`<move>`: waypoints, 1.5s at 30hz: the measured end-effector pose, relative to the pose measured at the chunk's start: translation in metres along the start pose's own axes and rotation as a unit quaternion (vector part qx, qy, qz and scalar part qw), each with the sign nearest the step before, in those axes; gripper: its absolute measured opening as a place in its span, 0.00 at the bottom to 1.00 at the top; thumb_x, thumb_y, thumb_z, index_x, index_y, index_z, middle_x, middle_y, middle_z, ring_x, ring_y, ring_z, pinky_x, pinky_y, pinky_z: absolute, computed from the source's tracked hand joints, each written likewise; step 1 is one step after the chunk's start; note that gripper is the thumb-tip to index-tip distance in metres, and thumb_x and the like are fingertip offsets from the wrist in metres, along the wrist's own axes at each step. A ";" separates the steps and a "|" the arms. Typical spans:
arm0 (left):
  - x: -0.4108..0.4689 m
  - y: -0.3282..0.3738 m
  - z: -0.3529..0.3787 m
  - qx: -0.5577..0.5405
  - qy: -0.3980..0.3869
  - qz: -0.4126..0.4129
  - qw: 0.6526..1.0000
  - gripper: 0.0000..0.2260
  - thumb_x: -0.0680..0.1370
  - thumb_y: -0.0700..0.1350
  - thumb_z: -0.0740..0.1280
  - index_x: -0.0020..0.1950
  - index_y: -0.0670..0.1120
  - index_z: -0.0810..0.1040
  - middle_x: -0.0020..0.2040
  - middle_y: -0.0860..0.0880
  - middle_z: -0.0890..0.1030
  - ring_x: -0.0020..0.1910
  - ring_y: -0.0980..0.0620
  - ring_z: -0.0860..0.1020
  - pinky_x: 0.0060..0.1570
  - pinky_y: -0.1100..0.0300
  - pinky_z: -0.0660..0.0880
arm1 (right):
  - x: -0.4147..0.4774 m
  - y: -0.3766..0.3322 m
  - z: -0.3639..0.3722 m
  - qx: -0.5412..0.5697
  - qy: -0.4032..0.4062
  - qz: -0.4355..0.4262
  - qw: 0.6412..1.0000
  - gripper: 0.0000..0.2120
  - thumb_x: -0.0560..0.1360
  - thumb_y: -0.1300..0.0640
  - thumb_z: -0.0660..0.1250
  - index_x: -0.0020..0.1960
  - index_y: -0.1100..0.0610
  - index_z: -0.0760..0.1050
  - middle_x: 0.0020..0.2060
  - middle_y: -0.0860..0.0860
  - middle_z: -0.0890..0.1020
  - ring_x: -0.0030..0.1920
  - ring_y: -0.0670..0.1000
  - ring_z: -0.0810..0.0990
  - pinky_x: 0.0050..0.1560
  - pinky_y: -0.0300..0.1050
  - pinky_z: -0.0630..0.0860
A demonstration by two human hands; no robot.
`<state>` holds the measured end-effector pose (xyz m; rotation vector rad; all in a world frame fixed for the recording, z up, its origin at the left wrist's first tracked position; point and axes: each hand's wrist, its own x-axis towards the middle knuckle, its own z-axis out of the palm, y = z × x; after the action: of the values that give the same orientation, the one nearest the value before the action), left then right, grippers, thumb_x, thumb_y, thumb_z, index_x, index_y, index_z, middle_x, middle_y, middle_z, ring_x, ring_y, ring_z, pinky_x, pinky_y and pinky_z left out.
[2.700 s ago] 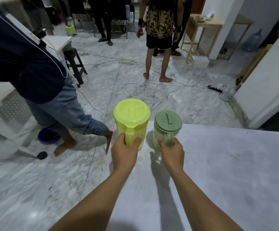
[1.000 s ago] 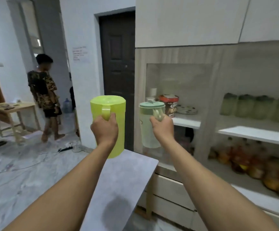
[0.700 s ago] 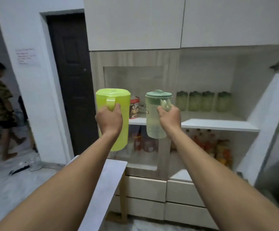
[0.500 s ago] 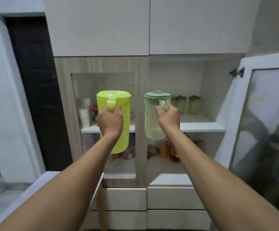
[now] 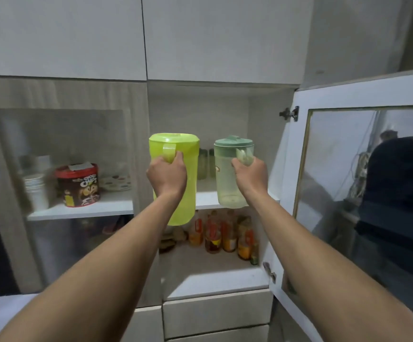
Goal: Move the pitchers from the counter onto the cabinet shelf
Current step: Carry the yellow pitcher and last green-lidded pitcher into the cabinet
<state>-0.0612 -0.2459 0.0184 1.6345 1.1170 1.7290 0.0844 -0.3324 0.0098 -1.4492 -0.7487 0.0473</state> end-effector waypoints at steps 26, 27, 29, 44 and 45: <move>0.137 -0.107 0.265 -0.055 -0.055 -0.006 0.997 0.22 0.76 0.46 0.67 0.24 0.46 0.64 0.22 0.50 0.68 0.27 0.44 0.68 0.38 0.51 0.73 | 0.248 0.154 0.081 -0.020 0.068 0.040 0.997 0.04 0.77 0.57 0.68 0.46 0.56 0.79 0.35 0.50 0.79 0.32 0.47 0.74 0.32 0.42 0.67; 0.142 -0.114 0.278 -0.057 -0.059 -0.006 0.997 0.22 0.76 0.46 0.67 0.24 0.46 0.64 0.22 0.50 0.67 0.27 0.45 0.68 0.38 0.51 0.73 | 0.258 0.162 0.085 -0.019 0.071 0.044 0.996 0.03 0.77 0.57 0.68 0.46 0.56 0.79 0.35 0.50 0.80 0.33 0.48 0.75 0.33 0.42 0.68; 0.149 -0.123 0.295 -0.041 -0.067 -0.011 0.997 0.21 0.76 0.46 0.67 0.24 0.46 0.65 0.23 0.49 0.69 0.28 0.43 0.71 0.38 0.51 0.73 | 0.271 0.178 0.089 -0.014 0.079 0.054 0.995 0.04 0.78 0.57 0.68 0.44 0.53 0.78 0.36 0.49 0.81 0.35 0.48 0.77 0.36 0.43 0.71; 0.174 -0.178 0.441 -0.058 -0.136 -0.104 0.984 0.20 0.78 0.44 0.65 0.28 0.42 0.67 0.25 0.45 0.70 0.26 0.46 0.70 0.29 0.57 0.62 | 0.384 0.289 0.123 -0.018 0.075 0.110 0.991 0.02 0.76 0.58 0.70 0.46 0.57 0.79 0.37 0.53 0.83 0.37 0.53 0.79 0.38 0.43 0.72; 0.177 -0.182 0.449 -0.023 -0.138 -0.087 0.986 0.21 0.79 0.46 0.64 0.27 0.42 0.65 0.25 0.44 0.70 0.28 0.44 0.70 0.31 0.56 0.62 | 0.390 0.295 0.126 -0.015 0.070 0.115 0.991 0.02 0.75 0.59 0.71 0.46 0.57 0.80 0.37 0.53 0.83 0.37 0.53 0.79 0.38 0.44 0.72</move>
<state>0.3187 0.0934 -0.0620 1.6359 1.0439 1.3599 0.4448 0.0054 -0.0954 -1.5453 -0.4664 0.1104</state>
